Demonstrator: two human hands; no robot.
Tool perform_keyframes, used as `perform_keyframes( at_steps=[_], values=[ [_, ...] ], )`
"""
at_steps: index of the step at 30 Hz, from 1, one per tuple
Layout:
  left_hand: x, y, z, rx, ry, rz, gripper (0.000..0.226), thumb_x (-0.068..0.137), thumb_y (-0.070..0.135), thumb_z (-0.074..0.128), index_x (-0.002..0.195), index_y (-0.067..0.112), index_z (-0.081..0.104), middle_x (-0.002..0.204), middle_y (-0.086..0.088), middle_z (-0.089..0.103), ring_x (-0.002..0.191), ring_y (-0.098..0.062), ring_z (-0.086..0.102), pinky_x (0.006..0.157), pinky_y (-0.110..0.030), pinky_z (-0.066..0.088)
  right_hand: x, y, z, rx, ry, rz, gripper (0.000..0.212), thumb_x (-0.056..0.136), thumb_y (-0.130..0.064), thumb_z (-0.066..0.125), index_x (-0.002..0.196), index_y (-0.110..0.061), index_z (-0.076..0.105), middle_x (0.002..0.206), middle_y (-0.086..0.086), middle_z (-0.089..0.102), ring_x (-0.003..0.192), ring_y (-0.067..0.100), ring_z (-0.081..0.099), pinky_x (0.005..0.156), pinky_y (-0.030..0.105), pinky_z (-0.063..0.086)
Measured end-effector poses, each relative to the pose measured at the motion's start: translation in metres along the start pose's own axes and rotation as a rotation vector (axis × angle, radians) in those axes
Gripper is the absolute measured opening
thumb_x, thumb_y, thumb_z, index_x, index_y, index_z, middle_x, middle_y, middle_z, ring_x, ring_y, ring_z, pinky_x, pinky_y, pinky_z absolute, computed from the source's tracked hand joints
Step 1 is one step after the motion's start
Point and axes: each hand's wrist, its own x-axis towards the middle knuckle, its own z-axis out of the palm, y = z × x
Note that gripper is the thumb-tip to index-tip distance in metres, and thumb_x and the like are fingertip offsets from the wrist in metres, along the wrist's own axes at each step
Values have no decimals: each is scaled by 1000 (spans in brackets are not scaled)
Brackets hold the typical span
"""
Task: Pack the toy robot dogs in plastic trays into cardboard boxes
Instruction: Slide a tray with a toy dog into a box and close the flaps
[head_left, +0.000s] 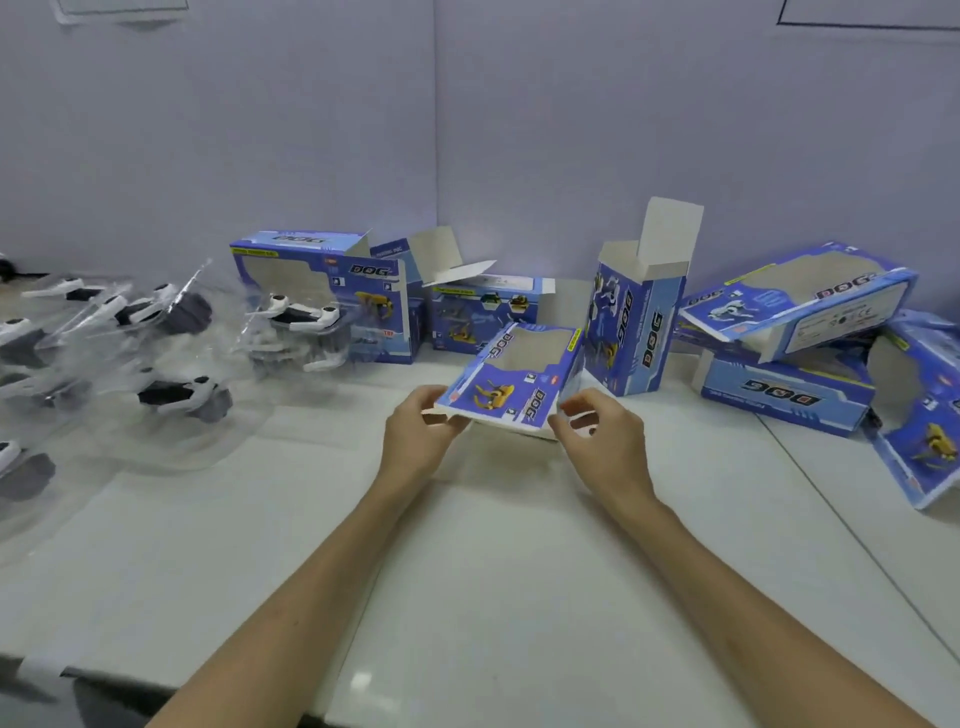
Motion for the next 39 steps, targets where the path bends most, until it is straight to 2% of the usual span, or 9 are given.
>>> perform_keyframes(
  at_steps=[6, 9, 12, 22, 27, 29, 34, 37, 39],
  values=[
    [45, 38, 14, -211, 93, 104, 16, 87, 5, 71, 85, 21, 73, 82, 1, 74, 70, -12, 68, 62, -23, 56, 57, -13, -25, 165, 93, -65, 4, 87, -14, 75, 86, -18, 73, 77, -13, 69, 69, -4, 63, 64, 8, 46],
    [67, 83, 13, -239, 109, 169, 5, 90, 21, 72, 85, 22, 73, 82, 1, 75, 72, -15, 72, 61, -25, 58, 96, -33, -51, 253, 95, -38, 11, 89, -23, 74, 79, -26, 72, 70, -13, 70, 66, 3, 65, 62, 17, 51],
    [83, 117, 14, -84, 61, 152, 21, 86, 38, 74, 94, 18, 70, 91, -1, 73, 81, -16, 71, 69, -33, 61, 121, -42, -63, 273, 104, -10, 19, 90, -30, 72, 71, -27, 72, 61, -12, 68, 57, 4, 60, 58, 28, 52],
    [109, 126, 16, -283, -146, -102, 6, 90, 20, 68, 95, 20, 71, 103, -1, 72, 90, -20, 70, 58, -24, 59, 140, -17, -78, 482, 12, 283, 12, 94, -23, 65, 85, -24, 72, 80, -11, 76, 77, 9, 74, 56, 20, 57],
    [109, 106, 25, -884, -266, -517, 32, 85, 9, 68, 117, 9, 64, 112, -16, 72, 97, -27, 72, 57, -27, 61, 133, -12, -55, 1111, -118, 669, 13, 99, -11, 56, 96, -8, 68, 74, 3, 74, 57, 9, 68, 50, 18, 54],
    [108, 103, 32, -1017, -255, -552, 34, 81, 11, 69, 114, 9, 64, 108, -16, 74, 93, -26, 74, 64, -31, 63, 134, -10, -47, 1152, -93, 685, 14, 100, -11, 55, 94, -7, 67, 68, 3, 70, 49, 6, 61, 46, 17, 51],
    [114, 101, 17, -302, 168, -137, 17, 94, 28, 66, 109, 23, 63, 107, -4, 69, 80, -10, 68, 61, -23, 55, 138, -14, -53, 1072, -113, 656, 11, 100, -15, 55, 103, -9, 64, 71, 2, 75, 56, 7, 68, 48, 18, 52],
    [111, 94, -7, 377, 515, 78, 22, 91, 31, 67, 112, 28, 62, 110, 4, 62, 106, -19, 54, 86, -37, 40, 135, -20, -55, 1068, -130, 636, 13, 101, -14, 53, 105, -8, 64, 70, 1, 74, 54, 6, 67, 46, 16, 51],
    [111, 91, -29, 655, 520, 18, 27, 88, 28, 67, 115, 31, 62, 121, 0, 55, 119, -26, 45, 96, -44, 31, 134, -25, -57, 1075, -138, 618, 13, 101, -14, 53, 105, -8, 64, 69, -1, 73, 53, 5, 65, 47, 16, 50]
  ],
)
